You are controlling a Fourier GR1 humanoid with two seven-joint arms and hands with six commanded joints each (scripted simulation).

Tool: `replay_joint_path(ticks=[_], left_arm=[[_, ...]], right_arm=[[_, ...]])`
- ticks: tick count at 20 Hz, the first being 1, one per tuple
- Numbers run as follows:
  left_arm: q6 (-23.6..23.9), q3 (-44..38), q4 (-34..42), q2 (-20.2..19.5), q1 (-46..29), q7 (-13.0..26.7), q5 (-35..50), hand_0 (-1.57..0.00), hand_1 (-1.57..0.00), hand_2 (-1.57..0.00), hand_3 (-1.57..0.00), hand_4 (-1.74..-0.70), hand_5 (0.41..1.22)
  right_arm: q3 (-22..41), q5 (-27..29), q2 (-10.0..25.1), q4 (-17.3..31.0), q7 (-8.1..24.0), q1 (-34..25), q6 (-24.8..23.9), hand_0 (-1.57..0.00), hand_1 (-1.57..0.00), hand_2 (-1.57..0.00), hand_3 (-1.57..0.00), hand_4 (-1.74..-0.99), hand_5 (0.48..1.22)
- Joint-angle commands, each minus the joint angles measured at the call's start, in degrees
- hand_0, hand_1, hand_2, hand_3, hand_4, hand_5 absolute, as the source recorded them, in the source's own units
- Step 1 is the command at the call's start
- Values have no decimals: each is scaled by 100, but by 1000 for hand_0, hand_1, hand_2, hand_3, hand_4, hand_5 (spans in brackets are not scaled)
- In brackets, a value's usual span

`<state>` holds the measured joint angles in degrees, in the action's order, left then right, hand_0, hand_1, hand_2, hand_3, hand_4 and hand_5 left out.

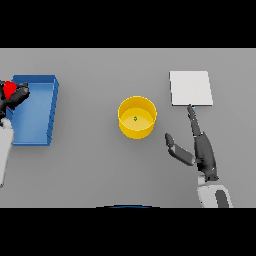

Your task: Pick up the red beaker and tilt it to pour out 1 green nut into yellow bowl. Pick up the yellow bowl and place it on the metallic measuring scale.

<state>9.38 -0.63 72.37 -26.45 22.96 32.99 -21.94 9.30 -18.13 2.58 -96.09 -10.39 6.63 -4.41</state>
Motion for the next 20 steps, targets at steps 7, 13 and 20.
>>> replay_joint_path(ticks=[7,13,20], left_arm=[[-516,232,17,-135,-68,51,-6,-494,-407,-417,-393,-857,657],[-494,269,-312,-118,60,-343,-50,-129,-106,-109,-102,-790,649],[-397,275,-296,-89,61,-649,-43,-26,-21,-22,-21,-743,664]], right_arm=[[30,0,-49,-4,-9,-25,-5,1,1,1,1,-1009,639],[68,-119,8,33,155,-98,13,1,1,1,1,-1021,640],[571,-1006,1280,194,650,-1152,1123,1,1,1,1,-1094,677]])
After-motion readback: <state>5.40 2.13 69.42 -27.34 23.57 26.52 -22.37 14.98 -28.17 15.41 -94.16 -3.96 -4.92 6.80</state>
